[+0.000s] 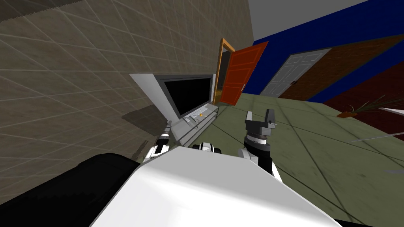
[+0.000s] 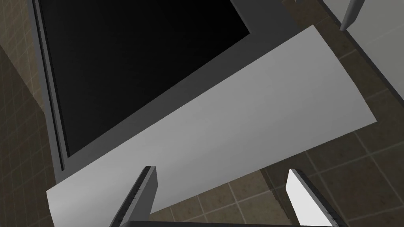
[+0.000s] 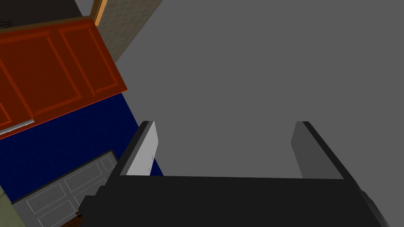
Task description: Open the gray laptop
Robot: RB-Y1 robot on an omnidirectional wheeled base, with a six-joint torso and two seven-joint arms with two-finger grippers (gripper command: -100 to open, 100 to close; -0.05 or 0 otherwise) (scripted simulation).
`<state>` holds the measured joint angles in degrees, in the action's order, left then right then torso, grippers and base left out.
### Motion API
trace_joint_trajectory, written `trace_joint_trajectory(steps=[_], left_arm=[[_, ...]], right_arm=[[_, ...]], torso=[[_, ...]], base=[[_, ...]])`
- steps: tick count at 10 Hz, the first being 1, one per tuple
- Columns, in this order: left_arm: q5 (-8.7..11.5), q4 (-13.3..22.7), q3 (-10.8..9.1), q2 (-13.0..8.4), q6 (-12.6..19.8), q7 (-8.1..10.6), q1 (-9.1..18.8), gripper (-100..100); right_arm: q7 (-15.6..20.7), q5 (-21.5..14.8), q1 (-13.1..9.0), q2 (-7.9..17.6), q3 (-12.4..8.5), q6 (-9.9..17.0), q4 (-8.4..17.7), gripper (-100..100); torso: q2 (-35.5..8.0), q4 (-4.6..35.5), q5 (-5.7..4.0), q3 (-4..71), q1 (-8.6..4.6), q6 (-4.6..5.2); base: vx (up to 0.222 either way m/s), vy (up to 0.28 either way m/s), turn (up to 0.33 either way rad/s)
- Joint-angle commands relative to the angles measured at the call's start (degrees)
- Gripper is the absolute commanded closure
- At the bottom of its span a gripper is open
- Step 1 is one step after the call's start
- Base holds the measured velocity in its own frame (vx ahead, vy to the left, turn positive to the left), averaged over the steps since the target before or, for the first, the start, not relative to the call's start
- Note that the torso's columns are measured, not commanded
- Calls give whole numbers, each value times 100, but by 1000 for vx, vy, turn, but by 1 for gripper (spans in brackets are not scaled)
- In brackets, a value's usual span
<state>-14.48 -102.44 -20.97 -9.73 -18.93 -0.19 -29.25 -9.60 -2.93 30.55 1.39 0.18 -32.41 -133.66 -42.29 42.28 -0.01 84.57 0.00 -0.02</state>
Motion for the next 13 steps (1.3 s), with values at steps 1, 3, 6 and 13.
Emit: trace_joint_trajectory(steps=[1,3,6,13], left_arm=[[-134,472,-391,24,177,39,28,-100],[-187,747,-572,22,268,61,32,-100],[-238,1028,-751,21,353,80,35,-100],[-401,1970,-1432,39,640,130,32,-100]], right_arm=[[0,0,0,0,1,0,0,0],[0,0,1,-1,1,0,-1,0],[0,0,0,0,0,0,0,0],[0,0,0,0,0,0,0,0]], torso=[[5,-1,-1,2,-12,2],[10,-4,-3,7,-8,-1],[-6,3,5,-5,9,3],[-9,3,4,-7,6,2]], base=[[127,-174,-221],[118,-133,-77],[90,-89,-84],[128,-102,-106]])
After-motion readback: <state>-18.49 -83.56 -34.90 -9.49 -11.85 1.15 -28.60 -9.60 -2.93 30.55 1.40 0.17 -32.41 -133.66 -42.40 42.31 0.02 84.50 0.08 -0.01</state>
